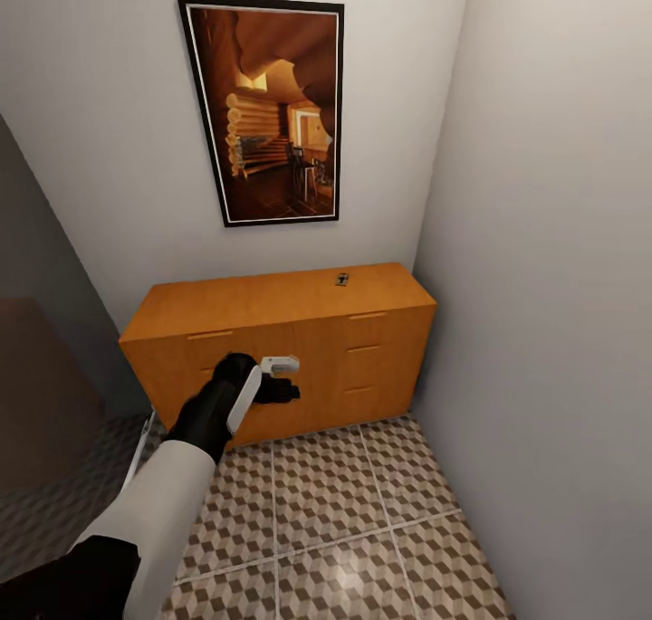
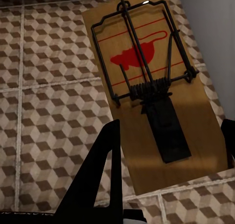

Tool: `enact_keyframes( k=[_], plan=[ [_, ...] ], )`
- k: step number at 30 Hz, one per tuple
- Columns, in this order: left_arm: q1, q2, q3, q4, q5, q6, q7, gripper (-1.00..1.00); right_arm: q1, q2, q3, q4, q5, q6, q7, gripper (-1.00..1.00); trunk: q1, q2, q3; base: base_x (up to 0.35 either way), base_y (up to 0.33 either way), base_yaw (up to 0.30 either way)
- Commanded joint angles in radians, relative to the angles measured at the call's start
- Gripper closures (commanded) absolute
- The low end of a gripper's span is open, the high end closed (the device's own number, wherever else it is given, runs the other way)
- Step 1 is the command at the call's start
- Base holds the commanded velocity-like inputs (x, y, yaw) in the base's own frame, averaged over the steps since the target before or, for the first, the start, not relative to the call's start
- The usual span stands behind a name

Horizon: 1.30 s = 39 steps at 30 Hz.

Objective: Take the four mousetraps from the cabinet in the bathroom and place them on the bathroom floor. Make sure all four end up on the same floor surface, and ensure that at least two of them are either under or directly next to the same bathroom sink.

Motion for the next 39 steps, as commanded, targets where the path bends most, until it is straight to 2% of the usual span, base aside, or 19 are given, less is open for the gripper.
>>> enact_keyframes(
  k=[1,3,8,10,12,14,17,20,25,31,35,39],
  plan=[
    [-0.01,-0.001,-0.002,0.005,0.018,0.004,0.009,-1.0,-0.001,0.0,0.009,0.001,-0.008,-0.003,-0.006,1.0,0.0,-0.001,-0.002,0.0,0.0,0.0],
    [-0.02,-0.002,-0.003,0.015,0.034,0.004,0.009,-1.0,-0.001,0.0,0.009,0.0,-0.008,-0.003,-0.006,1.0,0.0,-0.001,-0.002,0.0,0.0,0.0],
    [-0.026,0.001,-0.022,0.024,0.044,0.004,0.007,-1.0,-0.001,0.0,0.009,0.001,-0.008,-0.003,-0.006,1.0,0.0,-0.001,-0.002,0.0,0.0,0.0],
    [-0.026,0.004,-0.048,0.026,0.045,0.004,0.007,-1.0,-0.001,0.001,0.009,0.001,-0.008,-0.003,-0.006,1.0,0.0,-0.001,-0.002,0.0,0.0,0.0],
    [-0.027,0.006,-0.107,0.022,0.045,0.004,0.007,-1.0,-0.001,0.001,0.009,0.001,-0.008,-0.003,-0.006,1.0,0.0,-0.001,-0.002,0.0,0.0,0.0],
    [-0.027,0.007,-0.141,0.019,0.045,0.004,0.007,-1.0,-0.001,0.001,0.009,0.001,-0.008,-0.002,-0.006,1.0,0.0,-0.001,-0.002,0.0,0.0,0.0],
    [-0.027,0.007,-0.224,-0.003,0.046,0.005,0.006,-1.0,-0.001,0.001,0.009,0.001,-0.008,-0.001,-0.006,1.0,0.0,-0.001,-0.002,0.0,0.0,0.0],
    [-0.027,0.007,-0.249,-0.032,0.047,0.006,0.006,-1.0,-0.001,0.0,0.009,0.001,-0.008,-0.001,-0.006,1.0,0.0,-0.001,-0.002,0.0,0.0,0.0],
    [-0.027,0.008,-0.259,-0.087,0.047,0.007,0.006,-1.0,-0.001,0.0,0.009,0.001,-0.008,-0.001,-0.006,1.0,0.0,-0.001,-0.002,0.0,0.0,0.0],
    [-0.027,0.017,-0.26,-0.221,0.053,0.012,0.006,-1.0,-0.001,0.0,0.009,0.002,-0.008,-0.001,-0.006,1.0,0.0,-0.001,-0.002,0.0,0.0,0.0],
    [-0.027,0.025,-0.245,-0.307,0.059,0.015,0.006,-1.0,-0.001,0.0,0.009,0.002,-0.008,0.0,-0.006,1.0,0.0,-0.001,-0.002,0.0,0.0,0.0],
    [-0.027,0.026,-0.229,-0.328,0.061,0.016,0.006,-1.0,-0.001,0.0,0.009,0.001,-0.008,0.0,-0.006,1.0,0.0,-0.001,-0.002,0.0,0.0,0.0]
  ],
)
